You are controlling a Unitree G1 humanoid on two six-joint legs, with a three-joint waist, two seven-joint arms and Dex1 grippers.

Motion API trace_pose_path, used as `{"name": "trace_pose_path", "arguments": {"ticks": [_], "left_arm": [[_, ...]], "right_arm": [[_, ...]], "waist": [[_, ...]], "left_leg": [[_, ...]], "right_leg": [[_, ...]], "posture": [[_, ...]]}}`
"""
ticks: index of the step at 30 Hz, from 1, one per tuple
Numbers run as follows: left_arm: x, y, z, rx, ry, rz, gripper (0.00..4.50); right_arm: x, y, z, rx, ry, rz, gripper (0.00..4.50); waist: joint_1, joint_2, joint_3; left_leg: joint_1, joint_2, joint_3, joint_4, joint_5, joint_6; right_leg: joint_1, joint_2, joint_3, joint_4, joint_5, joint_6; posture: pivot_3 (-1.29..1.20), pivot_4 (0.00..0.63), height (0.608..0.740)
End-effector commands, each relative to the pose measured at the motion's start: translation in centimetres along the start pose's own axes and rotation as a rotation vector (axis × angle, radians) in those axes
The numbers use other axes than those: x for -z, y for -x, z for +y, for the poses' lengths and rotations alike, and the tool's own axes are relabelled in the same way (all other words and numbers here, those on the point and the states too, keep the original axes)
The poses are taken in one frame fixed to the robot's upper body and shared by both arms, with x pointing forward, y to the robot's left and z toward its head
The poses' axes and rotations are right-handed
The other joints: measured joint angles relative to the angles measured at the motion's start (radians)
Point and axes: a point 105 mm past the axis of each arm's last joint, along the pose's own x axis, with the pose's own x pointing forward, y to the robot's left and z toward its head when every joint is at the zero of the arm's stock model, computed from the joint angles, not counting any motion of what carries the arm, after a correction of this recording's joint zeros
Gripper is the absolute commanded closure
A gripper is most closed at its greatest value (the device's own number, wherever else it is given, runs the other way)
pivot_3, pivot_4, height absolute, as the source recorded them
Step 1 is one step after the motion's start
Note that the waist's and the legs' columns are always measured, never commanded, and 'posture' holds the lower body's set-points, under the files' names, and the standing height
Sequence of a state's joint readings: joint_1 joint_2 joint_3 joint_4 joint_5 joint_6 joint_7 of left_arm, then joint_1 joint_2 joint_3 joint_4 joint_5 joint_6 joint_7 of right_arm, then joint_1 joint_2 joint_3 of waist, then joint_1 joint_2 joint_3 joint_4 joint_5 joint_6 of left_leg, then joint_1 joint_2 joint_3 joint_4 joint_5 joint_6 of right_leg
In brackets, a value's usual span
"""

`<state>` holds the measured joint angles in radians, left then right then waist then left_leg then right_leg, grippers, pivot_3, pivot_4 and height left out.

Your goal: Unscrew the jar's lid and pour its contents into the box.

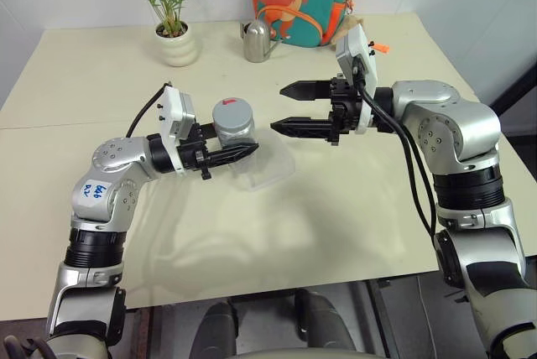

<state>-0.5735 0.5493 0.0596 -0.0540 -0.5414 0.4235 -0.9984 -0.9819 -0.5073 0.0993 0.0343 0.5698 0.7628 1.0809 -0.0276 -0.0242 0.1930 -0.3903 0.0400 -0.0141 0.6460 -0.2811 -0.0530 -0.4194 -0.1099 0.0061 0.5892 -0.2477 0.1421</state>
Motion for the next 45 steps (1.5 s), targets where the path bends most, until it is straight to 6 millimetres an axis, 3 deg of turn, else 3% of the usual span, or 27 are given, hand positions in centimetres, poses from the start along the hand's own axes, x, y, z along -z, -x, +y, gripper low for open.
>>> {"name": "trace_pose_path", "arguments": {"ticks": [1, 9, 14, 29, 33, 38, 45], "left_arm": [[-0.9, 0.1, -0.3, 0.009, -0.047, -0.023, 2.57], [-0.9, -0.3, -0.4, 0.023, -0.043, -0.030, 2.57], [-1.0, -0.5, -0.4, 0.026, -0.043, -0.033, 2.57], [-1.0, -0.2, -0.3, 0.015, -0.045, -0.030, 2.57], [-0.9, -0.2, -0.3, 0.014, -0.043, -0.028, 2.57], [-0.8, 0.1, -0.3, 0.011, -0.041, -0.020, 2.57], [-0.8, 0.2, -0.3, 0.007, -0.040, -0.019, 2.57]], "right_arm": [[-2.3, -1.5, 1.4, -0.048, 0.075, -0.060, 0.03], [-2.8, -5.9, 1.7, -0.043, 0.114, -0.029, 0.03], [-2.9, -6.8, 1.2, -0.020, 0.123, -0.019, 0.03], [-2.0, -2.4, -0.6, 0.053, 0.073, -0.017, 0.03], [-2.4, -1.5, 0.3, -0.006, 0.069, -0.052, 0.03], [-3.0, -1.0, 2.5, -0.144, 0.083, -0.099, 0.03], [-3.7, -2.0, 2.1, -0.125, 0.093, -0.115, 0.03]], "waist": [[-0.001, 0.000, 0.000], [0.000, 0.000, 0.000], [0.002, 0.000, 0.000], [0.001, 0.000, 0.000], [0.001, 0.000, 0.000], [0.000, 0.000, 0.000], [0.000, 0.000, 0.000]], "left_leg": [[0.000, 0.000, 0.000, 0.000, 0.000, 0.000], [0.000, 0.000, 0.000, 0.000, 0.000, 0.000], [0.000, 0.000, 0.000, 0.000, 0.000, 0.000], [0.000, 0.000, 0.000, 0.000, 0.000, 0.000], [0.000, 0.000, 0.000, 0.000, 0.000, 0.000], [0.000, 0.000, 0.000, 0.000, 0.000, 0.000], [0.000, 0.000, 0.000, 0.001, 0.000, 0.000]], "right_leg": [[0.000, 0.000, 0.000, 0.000, 0.000, 0.000], [0.000, 0.000, 0.000, 0.001, 0.000, 0.000], [0.000, 0.000, 0.000, 0.000, 0.000, 0.000], [-0.001, 0.000, 0.000, 0.000, 0.000, 0.000], [-0.001, 0.000, 0.000, 0.000, 0.000, 0.000], [-0.001, 0.000, 0.000, 0.000, 0.000, 0.000], [-0.001, 0.000, 0.000, 0.001, 0.000, 0.000]], "posture": [[0.00, 0.150, 0.740], [0.00, 0.150, 0.740], [0.00, 0.150, 0.740], [0.00, 0.150, 0.740], [0.00, 0.150, 0.740], [0.00, 0.150, 0.740], [0.00, 0.150, 0.740]]}}
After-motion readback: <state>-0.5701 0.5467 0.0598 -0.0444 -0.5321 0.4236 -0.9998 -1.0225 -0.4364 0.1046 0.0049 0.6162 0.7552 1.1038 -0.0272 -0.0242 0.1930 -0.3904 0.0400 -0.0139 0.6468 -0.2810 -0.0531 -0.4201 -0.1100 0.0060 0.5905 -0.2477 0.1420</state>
